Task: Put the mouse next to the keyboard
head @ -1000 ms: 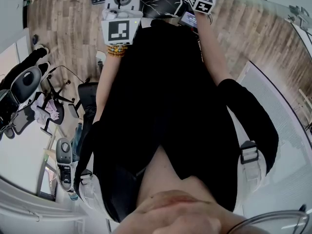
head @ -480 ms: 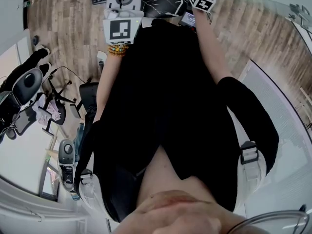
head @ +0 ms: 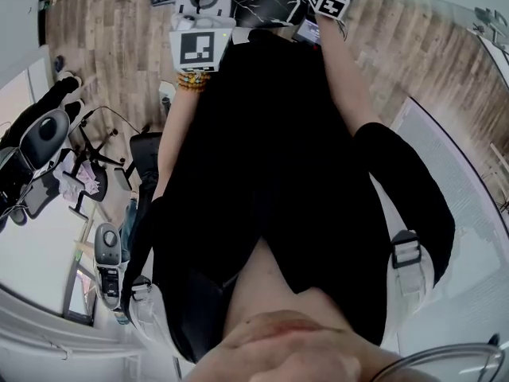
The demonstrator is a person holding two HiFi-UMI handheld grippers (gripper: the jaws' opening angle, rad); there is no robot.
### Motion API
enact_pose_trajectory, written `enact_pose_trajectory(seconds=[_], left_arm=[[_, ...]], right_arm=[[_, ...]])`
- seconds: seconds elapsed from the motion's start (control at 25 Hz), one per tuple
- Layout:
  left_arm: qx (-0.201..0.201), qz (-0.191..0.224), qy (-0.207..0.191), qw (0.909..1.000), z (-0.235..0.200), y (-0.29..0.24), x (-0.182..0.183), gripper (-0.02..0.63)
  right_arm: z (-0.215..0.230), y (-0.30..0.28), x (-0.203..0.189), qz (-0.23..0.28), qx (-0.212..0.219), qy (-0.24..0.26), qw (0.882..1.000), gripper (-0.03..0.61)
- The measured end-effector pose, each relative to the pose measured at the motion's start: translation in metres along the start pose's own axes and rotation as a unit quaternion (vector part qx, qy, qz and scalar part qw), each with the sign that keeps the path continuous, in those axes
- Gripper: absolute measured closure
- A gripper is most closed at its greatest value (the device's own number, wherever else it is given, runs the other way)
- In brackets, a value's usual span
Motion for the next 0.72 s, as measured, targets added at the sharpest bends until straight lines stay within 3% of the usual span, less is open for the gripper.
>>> enact_pose_trajectory(seconds=[0.72], left_arm=[[0.002,-0.006,-0.005,1.0000,-0.001,-0.001,-0.002,0.600]], right_arm=[[0.000,-0.016,-0.026,-0.082,0.009,-0.018,0.996,0.298]])
Point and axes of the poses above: the fingertips, and each gripper's own axes: y backward along the fingers, z to its right, x out of its top, the point moved 8 cm from there along y, backward along the fingers, and after that the axes turned 9 degrees about y, right-handed, at the moved point
